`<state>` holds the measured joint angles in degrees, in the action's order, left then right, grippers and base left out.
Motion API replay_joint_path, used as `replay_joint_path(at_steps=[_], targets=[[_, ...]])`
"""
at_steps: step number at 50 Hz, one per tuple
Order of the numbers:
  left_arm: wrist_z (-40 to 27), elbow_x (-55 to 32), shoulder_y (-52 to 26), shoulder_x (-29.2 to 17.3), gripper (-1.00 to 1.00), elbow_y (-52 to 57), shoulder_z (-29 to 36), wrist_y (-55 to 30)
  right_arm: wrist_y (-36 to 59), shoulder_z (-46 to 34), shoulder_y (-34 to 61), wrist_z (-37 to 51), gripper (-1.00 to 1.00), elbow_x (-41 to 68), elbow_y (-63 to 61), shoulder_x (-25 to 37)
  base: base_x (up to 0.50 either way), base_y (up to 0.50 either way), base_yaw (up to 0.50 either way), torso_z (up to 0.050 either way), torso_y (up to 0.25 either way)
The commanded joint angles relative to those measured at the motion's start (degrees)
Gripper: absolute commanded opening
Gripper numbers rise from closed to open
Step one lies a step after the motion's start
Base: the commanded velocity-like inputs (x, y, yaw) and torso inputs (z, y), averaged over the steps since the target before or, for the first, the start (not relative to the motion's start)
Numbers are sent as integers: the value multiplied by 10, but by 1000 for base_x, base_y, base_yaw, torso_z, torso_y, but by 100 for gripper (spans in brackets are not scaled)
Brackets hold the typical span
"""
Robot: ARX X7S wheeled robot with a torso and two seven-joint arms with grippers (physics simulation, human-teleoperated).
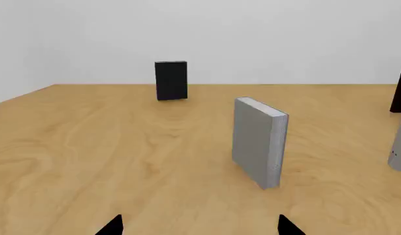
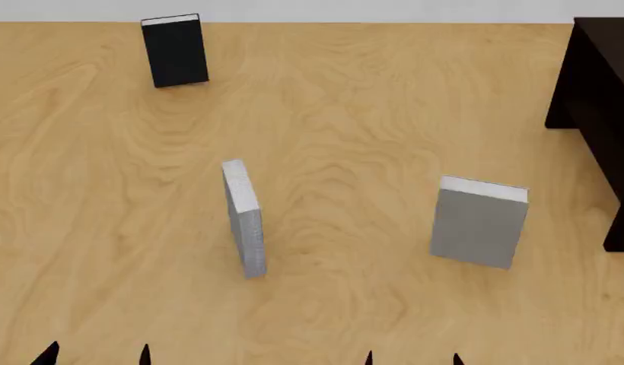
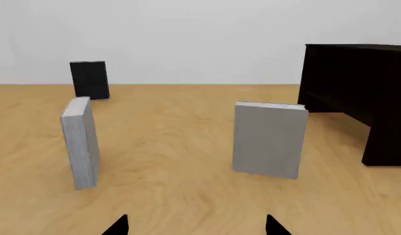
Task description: Pick up the book on the right and place it on the cabinet shelf.
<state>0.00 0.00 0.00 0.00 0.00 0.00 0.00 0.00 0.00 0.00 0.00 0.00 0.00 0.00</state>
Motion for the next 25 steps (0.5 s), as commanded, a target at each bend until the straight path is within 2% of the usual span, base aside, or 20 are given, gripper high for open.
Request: replay_joint_path(at_steps=[1,4,9,19,25], targets=[[-6,-6,0,-6,100,0,0,0,0,-7,0,7,100,5,0,5,0,0,0,0,0],[-20,-9,-2,-13,100,-32,8,18,20,-18,-2,8,100,8,-32,14,0,0,0,0,0],[-38,5,-3,-27,100,-6,22,-13,56,-20,-3,23,100,20,-66,23,0,0,0,0,0],[-35,13,-34,-54,100,105,35,-166,215,-12,34,42,100,14,-196,58,0,0,0,0,0],[-41,10,-53,-65,100,147,26,-223,297,1,75,40,100,12,-248,88,0,0,0,0,0]])
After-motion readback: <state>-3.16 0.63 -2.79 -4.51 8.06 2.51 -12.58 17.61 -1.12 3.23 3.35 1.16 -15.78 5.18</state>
